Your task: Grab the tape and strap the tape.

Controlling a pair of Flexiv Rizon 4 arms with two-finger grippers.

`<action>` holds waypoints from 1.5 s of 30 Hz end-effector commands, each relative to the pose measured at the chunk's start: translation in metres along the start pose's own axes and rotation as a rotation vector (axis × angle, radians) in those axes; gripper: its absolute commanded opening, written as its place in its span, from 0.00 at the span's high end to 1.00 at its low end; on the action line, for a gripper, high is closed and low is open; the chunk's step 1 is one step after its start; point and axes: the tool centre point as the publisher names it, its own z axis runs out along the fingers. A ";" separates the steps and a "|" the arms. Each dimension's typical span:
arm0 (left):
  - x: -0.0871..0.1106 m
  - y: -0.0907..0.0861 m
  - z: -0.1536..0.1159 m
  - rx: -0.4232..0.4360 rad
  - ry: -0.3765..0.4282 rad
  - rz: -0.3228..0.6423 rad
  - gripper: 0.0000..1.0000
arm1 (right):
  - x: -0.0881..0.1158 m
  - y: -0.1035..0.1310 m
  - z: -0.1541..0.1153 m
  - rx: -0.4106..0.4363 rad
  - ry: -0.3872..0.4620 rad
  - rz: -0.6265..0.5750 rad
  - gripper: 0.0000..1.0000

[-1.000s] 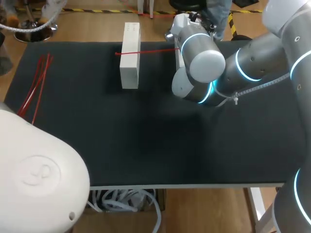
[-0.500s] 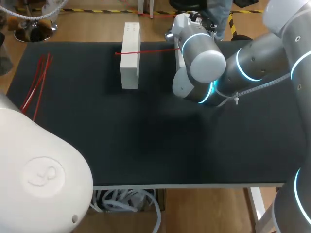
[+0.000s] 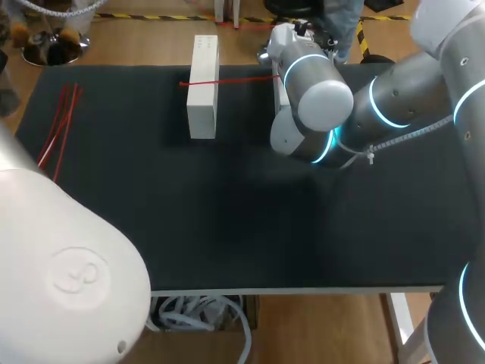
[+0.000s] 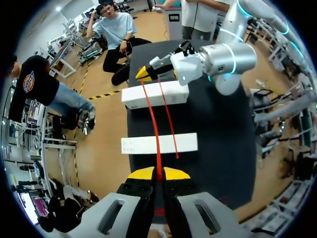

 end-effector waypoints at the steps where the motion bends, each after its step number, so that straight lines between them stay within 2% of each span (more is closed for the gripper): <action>1: -0.009 -0.006 0.000 -0.069 0.032 0.003 1.00 | -0.002 0.000 -0.002 -0.005 0.007 0.000 1.00; 14: -0.010 -0.010 -0.003 -0.051 0.020 -0.010 1.00 | -0.004 0.005 -0.002 -0.009 -0.003 0.000 1.00; 17: -0.010 -0.010 -0.003 -0.051 0.020 -0.010 1.00 | -0.008 0.004 -0.001 0.008 -0.021 -0.041 1.00; 27: -0.010 -0.010 -0.003 -0.051 0.020 -0.010 1.00 | -0.035 0.015 -0.002 -0.051 -0.227 -0.459 1.00; 30: -0.010 -0.010 -0.003 -0.051 0.020 -0.010 1.00 | -0.041 0.016 -0.003 -0.054 -0.311 -0.585 1.00; 31: -0.010 -0.010 -0.003 -0.051 0.020 -0.010 1.00 | -0.043 0.015 -0.002 -0.054 -0.356 -0.662 1.00; 33: -0.010 -0.010 -0.003 -0.051 0.020 -0.010 1.00 | -0.044 0.014 -0.003 -0.055 -0.355 -0.713 1.00; 34: -0.010 -0.010 -0.003 -0.051 0.020 -0.010 1.00 | -0.046 0.014 -0.004 -0.058 -0.390 -0.787 1.00; 35: -0.010 -0.010 -0.003 -0.051 0.020 -0.010 1.00 | -0.048 0.014 -0.006 -0.069 -0.404 -0.787 1.00; 37: -0.010 -0.010 -0.003 -0.051 0.020 -0.010 1.00 | -0.051 0.015 -0.008 -0.086 -0.485 -0.900 1.00; 38: -0.010 -0.010 -0.003 -0.051 0.020 -0.010 1.00 | -0.053 0.016 -0.009 -0.098 -0.497 -0.917 1.00; 39: -0.010 -0.010 -0.003 -0.051 0.020 -0.010 1.00 | -0.054 0.018 -0.011 -0.107 -0.529 -0.986 1.00; 42: -0.010 -0.010 -0.003 -0.051 0.020 -0.010 1.00 | -0.055 0.023 -0.016 -0.141 -0.539 -1.130 1.00; 45: -0.010 -0.010 -0.003 -0.051 0.020 -0.010 1.00 | -0.060 0.030 -0.020 -0.160 -0.541 -1.139 1.00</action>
